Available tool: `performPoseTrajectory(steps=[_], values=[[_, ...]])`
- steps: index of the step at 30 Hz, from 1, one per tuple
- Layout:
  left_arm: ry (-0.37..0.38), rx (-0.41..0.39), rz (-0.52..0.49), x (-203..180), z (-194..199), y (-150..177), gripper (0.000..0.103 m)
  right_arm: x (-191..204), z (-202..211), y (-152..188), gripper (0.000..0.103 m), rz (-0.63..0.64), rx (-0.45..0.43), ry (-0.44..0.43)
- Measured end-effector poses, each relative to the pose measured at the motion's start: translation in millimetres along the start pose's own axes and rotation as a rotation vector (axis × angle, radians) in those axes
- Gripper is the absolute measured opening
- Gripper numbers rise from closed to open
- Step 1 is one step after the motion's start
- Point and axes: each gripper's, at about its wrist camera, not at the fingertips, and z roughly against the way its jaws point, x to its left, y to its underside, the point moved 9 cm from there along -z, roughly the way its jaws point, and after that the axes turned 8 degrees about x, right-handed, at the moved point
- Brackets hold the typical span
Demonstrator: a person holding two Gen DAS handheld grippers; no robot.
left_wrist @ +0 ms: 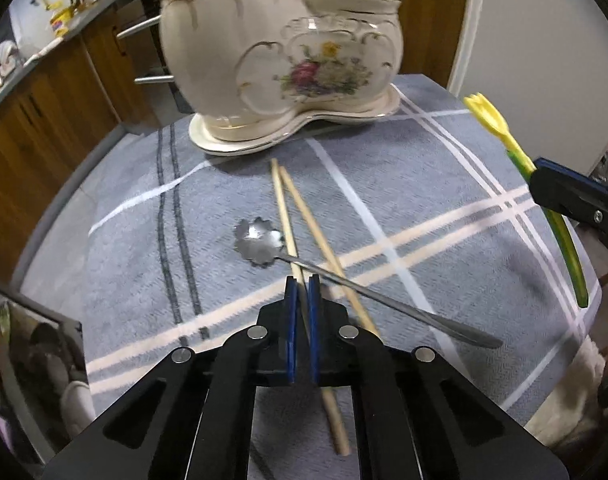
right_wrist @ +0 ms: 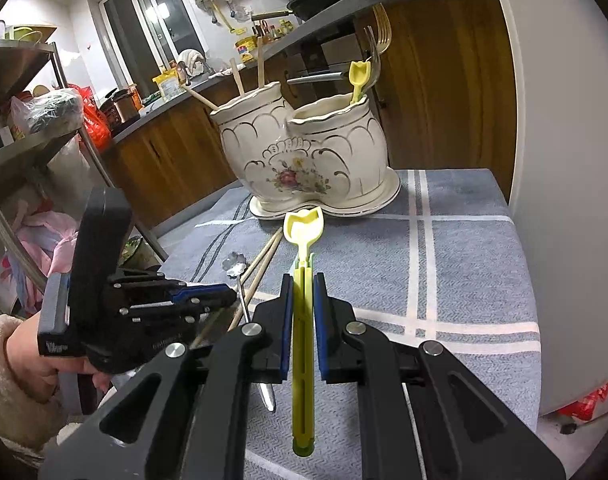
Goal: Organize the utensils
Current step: 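Grasp another wooden chopstick with the left tool while the right tool grasps the second yellow spoon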
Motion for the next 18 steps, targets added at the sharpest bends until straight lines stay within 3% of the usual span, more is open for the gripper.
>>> performPoseTrajectory(steps=[8,12,18], values=[[-0.074,-0.021,-0.005,27.5,8.4,-0.2,0.005,-0.8,-0.7,0.2,0.010,-0.004,0.002,0.000],[-0.097,-0.079,-0.024,34.0,18.1,-5.0,0.005,0.5,-2.1,1.0,0.010,0.000,0.005,0.000],[-0.062,-0.147,-0.074,13.3,45.9,-4.9,0.005,-0.7,-4.7,1.1,0.010,-0.001,0.010,0.004]])
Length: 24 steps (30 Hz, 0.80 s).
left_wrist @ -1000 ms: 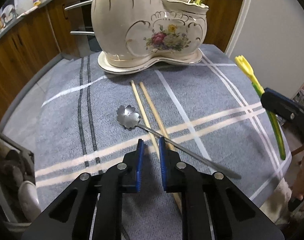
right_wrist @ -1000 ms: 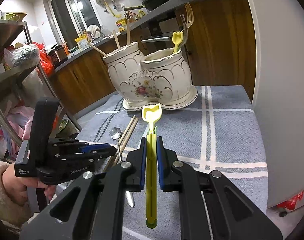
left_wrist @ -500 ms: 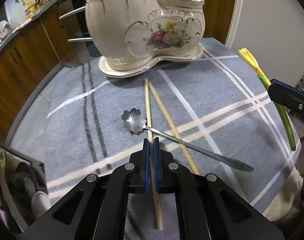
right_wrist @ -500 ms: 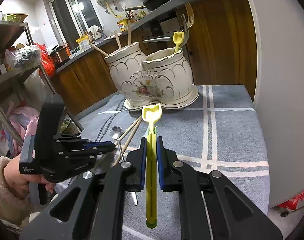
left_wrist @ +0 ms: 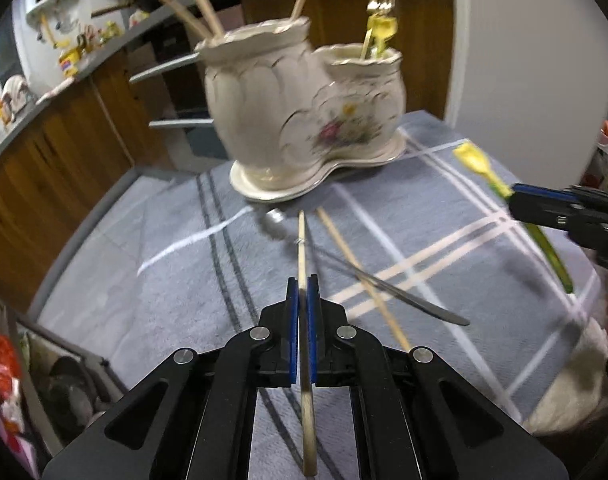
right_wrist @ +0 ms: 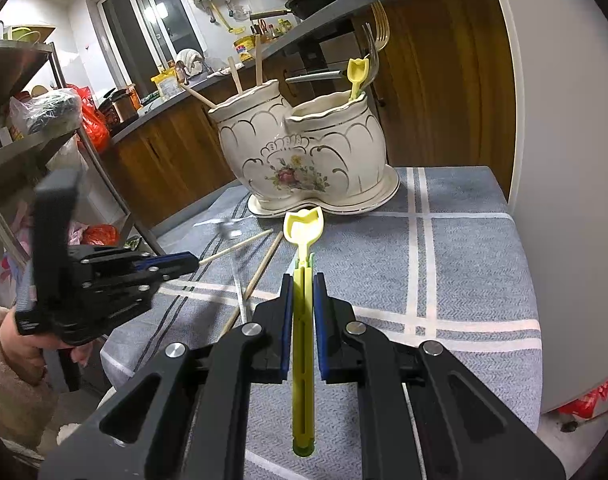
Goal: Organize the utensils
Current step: 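Grasp another wooden chopstick with the left tool while the right tool grasps the second yellow spoon, then lift the chopstick over the tall cup while the right tool lifts the yellow spoon over the short cup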
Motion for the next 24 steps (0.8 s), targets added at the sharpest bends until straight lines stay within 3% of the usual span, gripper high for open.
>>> performPoseTrajectory(steps=[6,13,24], values=[[0.037,0.046,-0.011,-9.1,-1.4,9.1,0.005,3.0,-1.8,2.8,0.010,0.006,0.010,-0.003],[0.045,0.165,-0.017,-10.3,-19.8,35.7,0.005,0.5,-1.8,2.3,0.010,0.000,0.013,-0.004],[0.069,0.217,-0.043,-12.2,-39.3,20.7,0.009,2.6,-4.3,4.8,0.010,0.012,0.029,-0.004]])
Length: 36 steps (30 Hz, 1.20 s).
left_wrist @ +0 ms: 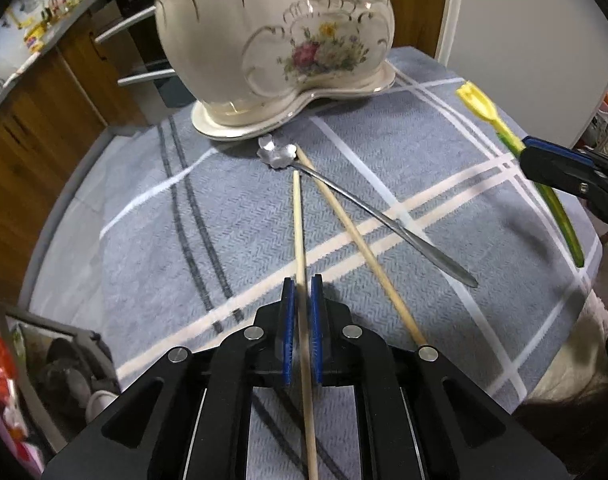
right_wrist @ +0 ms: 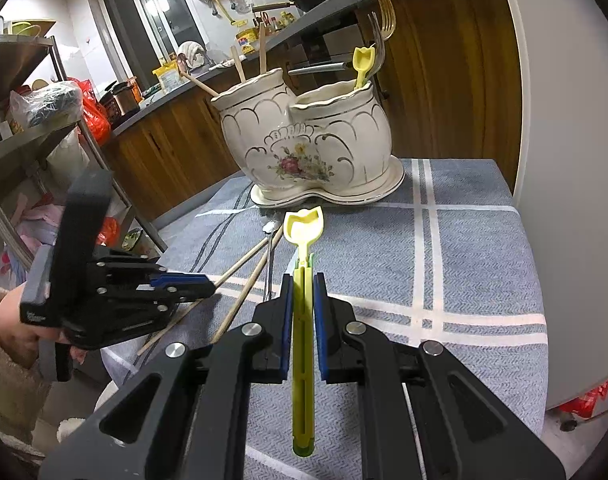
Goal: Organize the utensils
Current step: 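Lift the chopstick over the tall cup while the right tool lifts the yellow spoon over the short cup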
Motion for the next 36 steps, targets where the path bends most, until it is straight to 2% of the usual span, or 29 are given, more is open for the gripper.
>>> performPoseTrajectory(steps=[3,7,13,17,22,27,29,32,36], values=[[-0.005,0.003,-0.013,0.2,-1.6,-0.6,0.005,-1.1,-0.7,-0.7,0.010,0.001,0.001,0.004],[0.003,-0.018,-0.026,1.7,1.3,3.1,0.005,-1.5,1.5,-5.8,0.010,0.003,-0.014,0.009],[0.050,-0.141,-0.017,10.9,35.8,13.7,0.005,-5.7,11.4,-22.6,0.010,0.001,-0.068,0.018],[0.090,-0.279,0.001,22.1,76.4,6.0,0.005,-7.2,18.7,-44.2,0.010,-0.001,-0.120,0.017],[0.130,-0.520,0.047,40.7,135.9,-28.2,0.005,-1.3,29.0,-83.8,0.010,0.013,-0.213,-0.014],[0.192,-0.704,0.129,60.9,166.7,-82.9,0.005,-3.2,34.5,-136.4,0.010,-0.017,-0.326,-0.061],[0.190,-0.783,0.164,69.9,173.3,-108.4,0.005,-5.7,30.8,-154.9,0.010,-0.028,-0.357,-0.066],[0.210,-0.837,0.204,74.7,180.3,-139.1,0.005,-9.5,19.9,-179.0,0.010,-0.043,-0.390,-0.083],[0.194,-0.915,0.231,76.5,185.2,-173.2,0.005,-13.2,1.1,-201.4,0.010,-0.071,-0.422,-0.110]])
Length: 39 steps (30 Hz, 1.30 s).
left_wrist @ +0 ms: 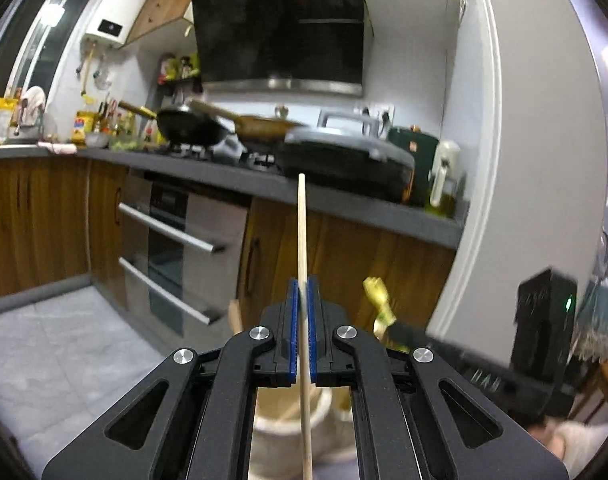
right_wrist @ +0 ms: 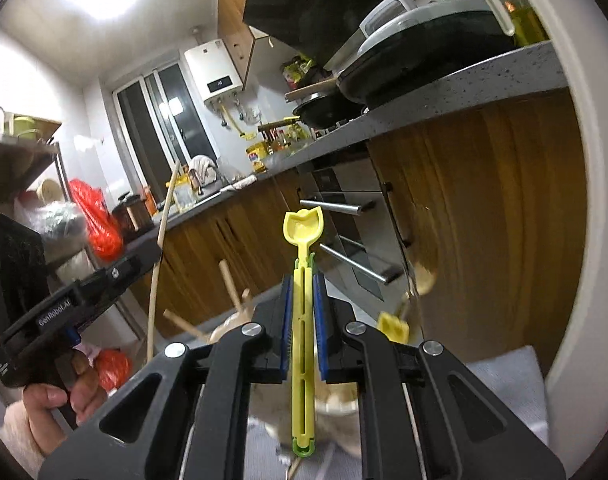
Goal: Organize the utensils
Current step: 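Lift the chopstick over the tall cup while the right tool lifts the yellow spoon over the short cup, then insert the chopstick into the tall cup while the right tool drops the yellow spoon into the short cup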
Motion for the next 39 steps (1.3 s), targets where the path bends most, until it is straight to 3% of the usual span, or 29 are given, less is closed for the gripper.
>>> performPoseTrajectory(steps=[6,14,24,30,39], values=[[-0.093,-0.068,-0.029,1.8,-30.8,-11.5,0.005,-2.9,-25.7,-1.4,0.010,0.046,-0.046,0.058],[-0.138,-0.056,-0.062,7.5,-55.5,4.7,0.005,3.4,-44.9,16.1,0.010,0.191,-0.058,0.161],[-0.108,-0.008,-0.121,2.4,-31.7,25.4,0.005,-2.0,-28.0,37.9,0.010,0.192,-0.003,0.165],[-0.119,0.084,-0.149,1.1,-19.1,42.9,0.005,-1.5,-19.2,55.7,0.010,0.173,0.057,0.163],[-0.136,0.135,-0.176,-3.1,-15.3,59.4,0.005,-0.1,-9.9,58.8,0.012,0.179,0.069,0.187]])
